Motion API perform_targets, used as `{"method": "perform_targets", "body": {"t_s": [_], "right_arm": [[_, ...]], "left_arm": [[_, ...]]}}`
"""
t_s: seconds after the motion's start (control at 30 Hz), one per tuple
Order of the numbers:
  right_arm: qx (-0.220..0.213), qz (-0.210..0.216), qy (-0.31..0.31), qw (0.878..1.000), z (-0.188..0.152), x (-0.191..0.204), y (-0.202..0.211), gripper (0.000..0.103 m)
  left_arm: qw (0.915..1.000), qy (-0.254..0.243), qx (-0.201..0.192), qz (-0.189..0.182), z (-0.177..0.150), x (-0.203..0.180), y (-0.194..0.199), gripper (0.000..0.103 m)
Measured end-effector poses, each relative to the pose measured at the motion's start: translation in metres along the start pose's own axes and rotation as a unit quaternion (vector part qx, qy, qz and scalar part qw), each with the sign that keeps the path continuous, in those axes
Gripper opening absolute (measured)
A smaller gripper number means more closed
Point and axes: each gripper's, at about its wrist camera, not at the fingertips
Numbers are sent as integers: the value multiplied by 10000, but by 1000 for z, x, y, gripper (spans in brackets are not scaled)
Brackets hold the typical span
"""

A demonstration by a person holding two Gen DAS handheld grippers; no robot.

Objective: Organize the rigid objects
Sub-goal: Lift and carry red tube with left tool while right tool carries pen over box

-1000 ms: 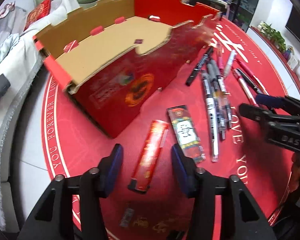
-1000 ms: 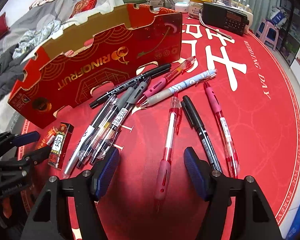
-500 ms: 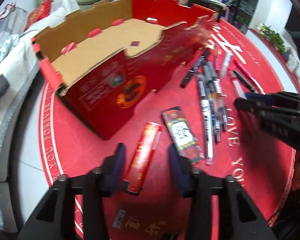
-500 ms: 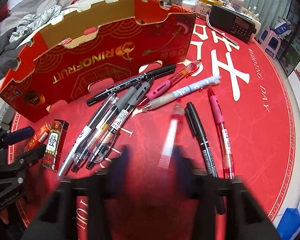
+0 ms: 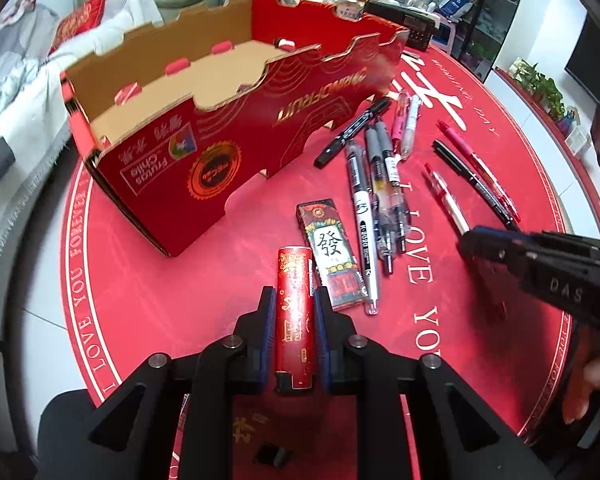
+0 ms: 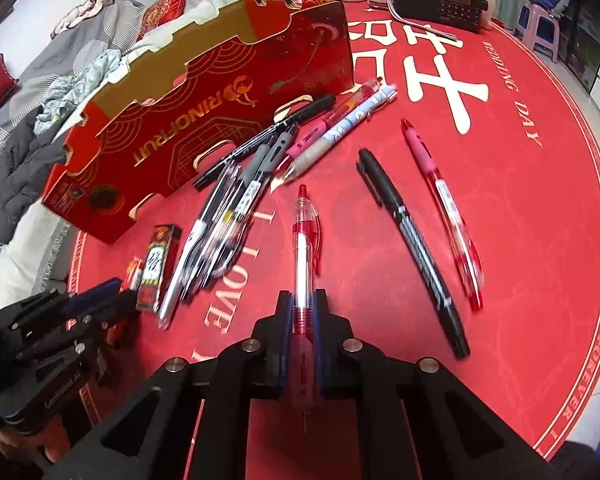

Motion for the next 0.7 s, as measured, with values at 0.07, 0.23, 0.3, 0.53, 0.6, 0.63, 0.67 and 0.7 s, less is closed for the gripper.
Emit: {"method": "perform_targets", "body": {"t_s": [0.07,0.23,0.3,0.53,0.6,0.63,0.67,0.7], "right_arm": [[-12,1,-9,10000,-2,-1,1,11],[84,-541,606,9967,-1,16,1,11],[241,-846,1130,9897,5,31,0,11],[648,-948,1843,9761,22,45,-4,11],[564,-918,1595,9813,20,41,-2,11],[534,-856,1405,9849,19,38,-1,10],[500,-740,1169,9891,17,33,1,10],[452,-631,937,9926,14,27,3,10]], "left_arm": [[10000,5,-17,-42,0,-3,2,19],[9999,-94,34,-31,-3,-12,0,19],[10000,-53,24,-55,-2,-11,0,19],[10000,-13,3,-55,-4,-9,0,19],[10000,-48,22,28,-5,-11,0,19],[9999,-67,34,85,-6,-11,0,19],[9999,-76,40,109,-6,-12,0,19],[9999,-81,40,125,-6,-12,1,19]]}}
Point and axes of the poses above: each gripper's, at about its wrist camera, not at the fingertips, and y roughly against the way its jaws point, x to its left, z to its top, and after that the axes turned 15 degrees about -z, right-handed
